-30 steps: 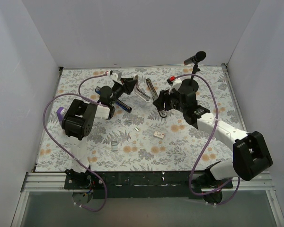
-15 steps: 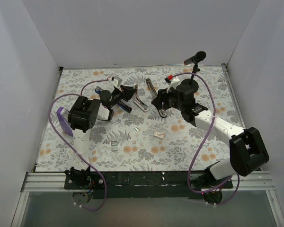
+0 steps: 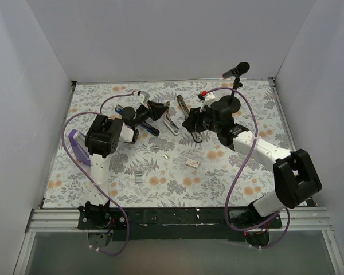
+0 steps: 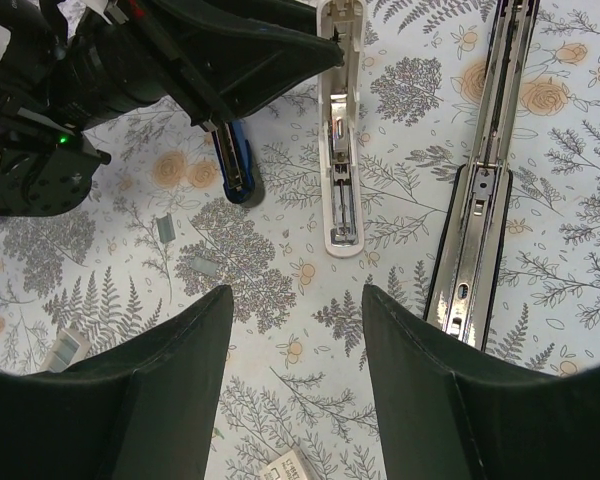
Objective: Unload the staples from the stapler
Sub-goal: Adjust the stapler at the center of the board, then adjust the staple box at the center of the board.
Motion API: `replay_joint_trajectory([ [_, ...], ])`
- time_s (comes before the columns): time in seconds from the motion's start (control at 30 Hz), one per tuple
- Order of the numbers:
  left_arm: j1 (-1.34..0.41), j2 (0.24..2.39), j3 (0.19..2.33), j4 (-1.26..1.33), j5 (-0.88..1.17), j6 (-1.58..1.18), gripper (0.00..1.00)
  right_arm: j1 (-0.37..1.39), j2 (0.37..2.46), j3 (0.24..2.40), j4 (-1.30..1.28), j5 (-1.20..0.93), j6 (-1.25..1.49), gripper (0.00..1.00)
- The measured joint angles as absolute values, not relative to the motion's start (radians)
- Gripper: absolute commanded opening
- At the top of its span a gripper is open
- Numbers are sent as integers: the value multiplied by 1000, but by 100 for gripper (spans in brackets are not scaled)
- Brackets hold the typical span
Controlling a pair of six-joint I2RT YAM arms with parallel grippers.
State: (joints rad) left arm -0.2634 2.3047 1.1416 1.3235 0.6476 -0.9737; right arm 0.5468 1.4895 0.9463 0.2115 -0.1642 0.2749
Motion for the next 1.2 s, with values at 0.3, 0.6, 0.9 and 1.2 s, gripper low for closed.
replay_joint_trajectory([
  [0.3, -244, 2308, 1126, 1327, 653, -995, 43, 547, 1495, 947, 212, -165, 283, 62],
  [0.6, -237, 2307, 1090, 1329, 662, -992, 47, 547, 1496, 947, 212, -167, 284, 62],
  [0.9, -237, 2279, 1068, 1329, 659, -992, 67, 547, 1496, 947, 208, -167, 285, 62],
  [1.2, -237, 2157, 1008, 1330, 640, -1002, 98, 547, 1497, 978, 145, -163, 279, 63],
])
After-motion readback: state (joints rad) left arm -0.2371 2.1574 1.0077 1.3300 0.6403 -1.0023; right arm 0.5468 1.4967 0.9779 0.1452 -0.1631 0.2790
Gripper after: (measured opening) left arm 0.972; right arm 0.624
